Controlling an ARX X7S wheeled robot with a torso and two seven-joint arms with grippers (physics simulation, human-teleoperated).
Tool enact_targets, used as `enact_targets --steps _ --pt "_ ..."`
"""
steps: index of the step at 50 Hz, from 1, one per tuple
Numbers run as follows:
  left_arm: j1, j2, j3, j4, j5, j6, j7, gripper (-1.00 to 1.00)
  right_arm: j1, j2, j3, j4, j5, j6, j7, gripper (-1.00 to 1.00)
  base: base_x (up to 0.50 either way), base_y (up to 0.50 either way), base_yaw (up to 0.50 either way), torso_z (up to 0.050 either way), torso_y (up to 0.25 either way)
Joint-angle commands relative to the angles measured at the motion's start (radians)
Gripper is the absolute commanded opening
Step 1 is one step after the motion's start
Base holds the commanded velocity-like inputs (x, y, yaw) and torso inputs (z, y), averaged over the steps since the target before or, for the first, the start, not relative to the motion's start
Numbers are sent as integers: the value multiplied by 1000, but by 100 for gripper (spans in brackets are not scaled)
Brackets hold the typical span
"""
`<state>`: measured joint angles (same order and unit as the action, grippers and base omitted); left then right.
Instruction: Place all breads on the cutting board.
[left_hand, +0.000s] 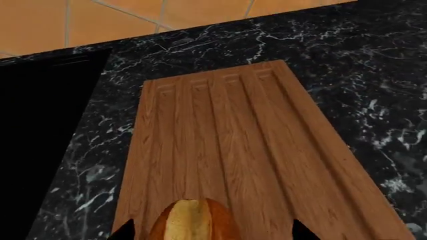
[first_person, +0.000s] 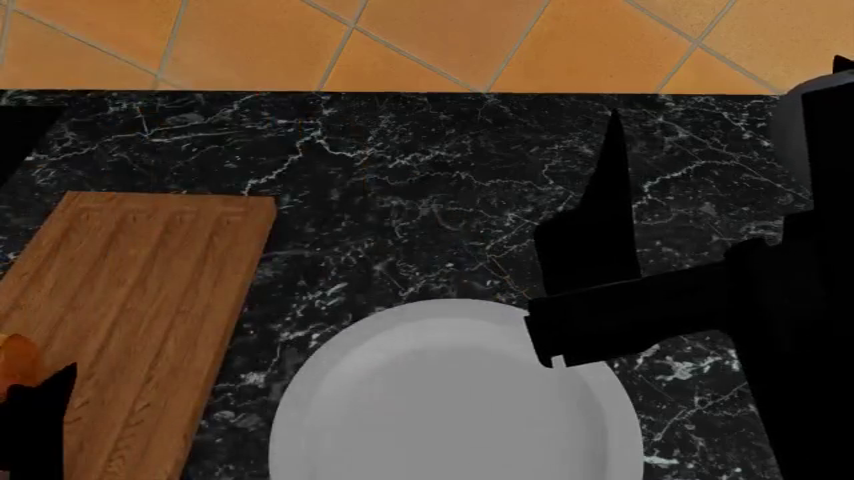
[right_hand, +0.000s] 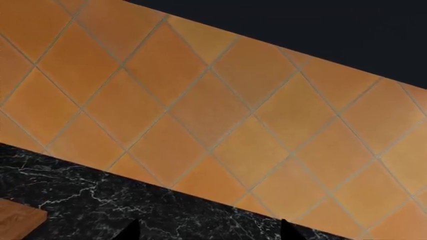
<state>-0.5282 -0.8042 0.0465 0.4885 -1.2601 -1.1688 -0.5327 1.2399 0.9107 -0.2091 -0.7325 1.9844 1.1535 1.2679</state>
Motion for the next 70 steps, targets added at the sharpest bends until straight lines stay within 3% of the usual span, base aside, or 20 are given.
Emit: enact_targets --steps 1,9,13,18,23,34,43,70 --pt "-72 10 -112 133 -184 -26 -151 100 -2 -13 33 13 -11 -9 -26 100 0 0 0 0 0" --pt "-244 -118 -197 257 -567 51 -412 100 -24 -5 44 2 -13 -20 -30 100 0 0 0 0 0" --pt "-468 -206 -110 320 -801 150 -578 100 -21 -1 41 0 -12 -21 -27 100 0 0 0 0 0" --pt "-679 -181 38 330 -908 193 -681 100 16 5 27 9 10 -25 -11 100 0 0 0 0 0" --pt "-806 -76 158 248 -868 156 -679 100 78 11 5 19 41 -22 9 100 0 0 0 0 0" --pt "-888 39 224 95 -706 73 -548 100 162 30 -35 30 76 -10 44 100 0 0 0 0 0" --pt "-851 49 216 71 -622 60 -476 100 248 44 -100 81 121 12 79 100 0 -333 0 0 0" --pt "-819 57 262 69 -618 56 -484 100 297 52 -152 80 143 7 104 100 2 -500 0 0 0"
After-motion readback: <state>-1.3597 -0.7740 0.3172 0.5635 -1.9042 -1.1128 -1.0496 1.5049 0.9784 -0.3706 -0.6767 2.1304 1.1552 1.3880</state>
